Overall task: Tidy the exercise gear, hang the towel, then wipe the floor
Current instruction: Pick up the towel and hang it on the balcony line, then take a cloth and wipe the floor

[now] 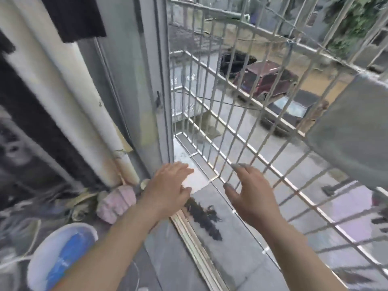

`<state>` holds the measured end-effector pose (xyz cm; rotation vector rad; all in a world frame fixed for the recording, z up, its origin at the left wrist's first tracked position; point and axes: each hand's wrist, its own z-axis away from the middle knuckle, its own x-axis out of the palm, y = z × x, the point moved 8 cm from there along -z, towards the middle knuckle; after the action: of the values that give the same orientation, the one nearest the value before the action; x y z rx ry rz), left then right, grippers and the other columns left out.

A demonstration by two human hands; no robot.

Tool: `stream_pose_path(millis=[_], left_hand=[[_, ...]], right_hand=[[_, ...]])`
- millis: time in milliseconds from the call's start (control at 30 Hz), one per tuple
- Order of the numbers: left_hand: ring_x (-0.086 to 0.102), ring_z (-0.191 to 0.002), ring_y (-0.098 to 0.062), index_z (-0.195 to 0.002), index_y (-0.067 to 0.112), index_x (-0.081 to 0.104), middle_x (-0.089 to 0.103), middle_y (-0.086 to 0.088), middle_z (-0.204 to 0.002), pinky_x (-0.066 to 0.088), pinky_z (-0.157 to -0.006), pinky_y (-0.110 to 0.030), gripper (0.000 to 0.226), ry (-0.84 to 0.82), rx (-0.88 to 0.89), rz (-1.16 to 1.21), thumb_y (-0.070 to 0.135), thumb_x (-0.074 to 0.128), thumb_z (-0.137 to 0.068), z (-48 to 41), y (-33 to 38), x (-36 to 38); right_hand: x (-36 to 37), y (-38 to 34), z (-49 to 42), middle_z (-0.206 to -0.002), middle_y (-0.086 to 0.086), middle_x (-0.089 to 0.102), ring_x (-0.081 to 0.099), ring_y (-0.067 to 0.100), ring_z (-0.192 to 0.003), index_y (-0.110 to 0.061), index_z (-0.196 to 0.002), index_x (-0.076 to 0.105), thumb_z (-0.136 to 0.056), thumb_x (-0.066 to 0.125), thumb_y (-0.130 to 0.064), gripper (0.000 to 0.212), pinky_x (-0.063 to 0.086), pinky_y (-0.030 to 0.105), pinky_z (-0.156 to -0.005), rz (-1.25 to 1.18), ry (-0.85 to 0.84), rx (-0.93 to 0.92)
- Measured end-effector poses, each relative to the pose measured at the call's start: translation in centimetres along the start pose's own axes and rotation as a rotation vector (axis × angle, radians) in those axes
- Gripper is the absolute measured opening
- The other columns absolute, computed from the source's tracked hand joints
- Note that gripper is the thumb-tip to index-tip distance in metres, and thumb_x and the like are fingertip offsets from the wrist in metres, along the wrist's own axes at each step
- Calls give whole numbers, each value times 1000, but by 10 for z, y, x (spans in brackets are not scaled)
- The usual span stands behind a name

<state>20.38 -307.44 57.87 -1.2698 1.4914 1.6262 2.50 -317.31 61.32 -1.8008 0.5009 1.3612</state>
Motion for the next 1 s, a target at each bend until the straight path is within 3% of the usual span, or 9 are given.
stream_pose_path(millis=[67, 167, 400, 567, 700, 833, 1000], left_hand=[[25, -146, -15, -145, 35, 42, 34, 11, -156, 13, -123, -39, 52, 37, -27, 14, 41, 50, -94, 29, -13, -16], [35, -138, -19, -138, 29, 52, 46, 5, -148, 16, -118, -31, 48, 120, -77, -20, 34, 55, -91, 75, -44, -46], [48, -129, -22, -127, 28, 61, 57, 4, -137, 34, -113, -43, 49, 259, -318, -113, 35, 58, -79, 238, -159, -105], [48, -127, -23, -130, 27, 55, 54, 4, -138, 36, -107, -41, 55, 276, -526, -140, 34, 61, -76, 397, -245, -131], [59, -113, -26, -120, 31, 51, 64, -2, -122, 34, -98, -36, 56, 345, -726, -170, 36, 66, -66, 512, -285, -151], [48, -129, -25, -132, 27, 53, 54, 1, -137, 36, -109, -45, 57, 356, -915, -160, 43, 55, -78, 594, -304, -160], [42, -136, -23, -137, 25, 54, 51, -1, -144, 25, -116, -40, 60, 449, -1133, -169, 43, 57, -79, 665, -299, -161]], right_hand=[[11, -39, 5, -147, -1, 46, 40, 21, -135, -22, -148, 42, -94, 56, -44, 60, 34, 37, -111, -7, -33, -78], [31, -103, 16, -149, 2, 45, 40, 23, -136, -21, -148, 42, -93, 56, -47, 62, 34, 36, -111, 13, -77, -214], [92, -273, 68, -140, 4, 52, 48, 28, -128, -18, -140, 50, -90, 61, -43, 57, 42, 41, -103, 27, -133, -486], [157, -407, 142, -135, -2, 53, 51, 26, -121, -24, -135, 51, -87, 58, -45, 52, 44, 39, -100, -37, -269, -667], [187, -493, 199, -124, -4, 57, 53, 25, -114, -24, -126, 55, -84, 65, -40, 46, 44, 37, -93, -45, -322, -858], [209, -556, 234, -139, -4, 52, 49, 21, -124, -26, -140, 48, -88, 63, -47, 58, 41, 35, -101, -46, -401, -993], [232, -616, 276, -143, 0, 52, 48, 26, -128, -20, -144, 48, -87, 61, -49, 65, 39, 37, -104, -37, -481, -1193]])
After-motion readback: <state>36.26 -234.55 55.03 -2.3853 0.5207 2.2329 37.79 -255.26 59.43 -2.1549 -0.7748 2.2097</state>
